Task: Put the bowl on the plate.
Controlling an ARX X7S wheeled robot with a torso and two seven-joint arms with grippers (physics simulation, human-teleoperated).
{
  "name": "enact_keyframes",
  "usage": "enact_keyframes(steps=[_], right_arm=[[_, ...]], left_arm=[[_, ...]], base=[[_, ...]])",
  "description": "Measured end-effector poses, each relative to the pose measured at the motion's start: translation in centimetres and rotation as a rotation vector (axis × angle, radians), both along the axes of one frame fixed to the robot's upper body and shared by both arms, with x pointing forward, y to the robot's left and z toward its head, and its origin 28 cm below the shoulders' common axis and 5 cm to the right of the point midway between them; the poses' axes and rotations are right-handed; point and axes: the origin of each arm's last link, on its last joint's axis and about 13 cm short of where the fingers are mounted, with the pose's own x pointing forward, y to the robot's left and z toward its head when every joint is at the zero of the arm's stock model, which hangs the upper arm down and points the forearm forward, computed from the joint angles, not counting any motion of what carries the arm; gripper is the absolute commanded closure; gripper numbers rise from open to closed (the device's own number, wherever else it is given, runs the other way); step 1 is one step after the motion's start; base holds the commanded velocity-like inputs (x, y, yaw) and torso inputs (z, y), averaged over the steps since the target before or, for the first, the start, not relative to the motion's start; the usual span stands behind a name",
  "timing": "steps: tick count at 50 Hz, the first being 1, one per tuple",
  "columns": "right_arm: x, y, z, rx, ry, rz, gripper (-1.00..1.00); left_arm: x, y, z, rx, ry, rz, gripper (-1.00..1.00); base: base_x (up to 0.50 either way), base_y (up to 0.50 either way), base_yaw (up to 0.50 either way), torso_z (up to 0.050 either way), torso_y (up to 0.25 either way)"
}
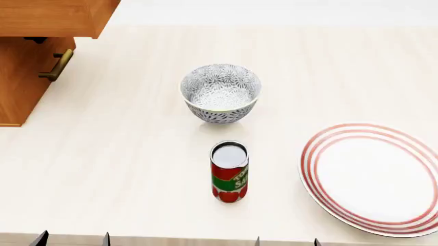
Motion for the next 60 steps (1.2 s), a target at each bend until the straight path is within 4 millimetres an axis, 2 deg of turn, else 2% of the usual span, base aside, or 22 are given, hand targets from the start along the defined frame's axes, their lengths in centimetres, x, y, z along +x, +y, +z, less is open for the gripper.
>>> enact_keyframes(steps=[21,40,60], right_arm=[[0.6,-0.5,0.2,-0.009,-0.004,0.032,-1.0],[1.5,-2.0,1.9,-0.042,-0.03,0.001,-1.0],[1.3,-3.0,3.7,-0.029,-0.082,-0.006,-1.0]], left_arm=[[0.4,0.3,-0.7,-0.004,-0.011,0.002,-1.0],[1.4,0.7,0.0,0.0,-0.052,0.016,-1.0],[2.2,0.9,1.2,-0.003,-0.085,0.019,-1.0]], base=[[0.0,0.0,0.0,0.0,0.0],[0.0,0.0,0.0,0.0,0.0],[0.01,0.0,0.0,0.0,0.0]])
